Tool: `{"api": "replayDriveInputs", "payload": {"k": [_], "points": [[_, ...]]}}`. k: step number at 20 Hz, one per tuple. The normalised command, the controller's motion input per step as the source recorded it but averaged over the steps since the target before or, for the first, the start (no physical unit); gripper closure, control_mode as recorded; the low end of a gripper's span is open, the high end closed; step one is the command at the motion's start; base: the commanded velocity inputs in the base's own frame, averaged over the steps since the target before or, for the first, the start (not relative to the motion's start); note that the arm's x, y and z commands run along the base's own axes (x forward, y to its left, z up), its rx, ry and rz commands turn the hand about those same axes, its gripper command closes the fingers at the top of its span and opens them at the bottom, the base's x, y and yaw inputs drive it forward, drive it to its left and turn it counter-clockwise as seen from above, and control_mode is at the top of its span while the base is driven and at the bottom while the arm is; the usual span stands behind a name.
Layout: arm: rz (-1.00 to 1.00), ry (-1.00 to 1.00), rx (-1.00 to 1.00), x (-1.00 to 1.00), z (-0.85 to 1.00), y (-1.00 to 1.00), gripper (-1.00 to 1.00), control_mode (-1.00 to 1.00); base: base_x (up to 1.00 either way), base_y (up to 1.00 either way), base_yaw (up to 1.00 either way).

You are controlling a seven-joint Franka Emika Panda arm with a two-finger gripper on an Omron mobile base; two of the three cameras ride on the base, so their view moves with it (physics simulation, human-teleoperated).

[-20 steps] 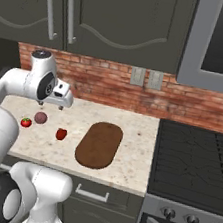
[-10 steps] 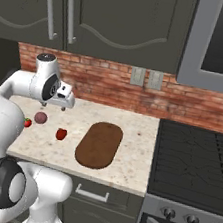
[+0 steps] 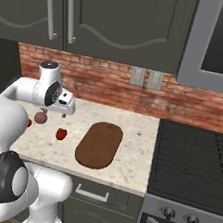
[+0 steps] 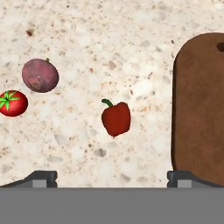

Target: Place the avocado, onion, tomato, and bell pepper on the cutting board.

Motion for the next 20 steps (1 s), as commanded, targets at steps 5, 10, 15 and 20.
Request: {"api": "replayDriveInputs", "payload": {"k": [5, 10, 15, 20], "points": [[0.00, 0.00, 0.00, 0.03, -0.32, 0.00, -1.00, -1.00, 0.00, 0.00, 0.00], [0.00, 0.00, 0.00, 0.03, -0.23, 0.00, -1.00, -1.00, 0.00, 0.00, 0.00], [0.00, 0.00, 0.00, 0.05, -0.18, 0.00, -1.00, -1.00, 0.00, 0.00, 0.00], [0.00, 0.00, 0.00, 0.06, -0.09, 0.00, -1.00, -1.00, 0.00, 0.00, 0.00]]}}
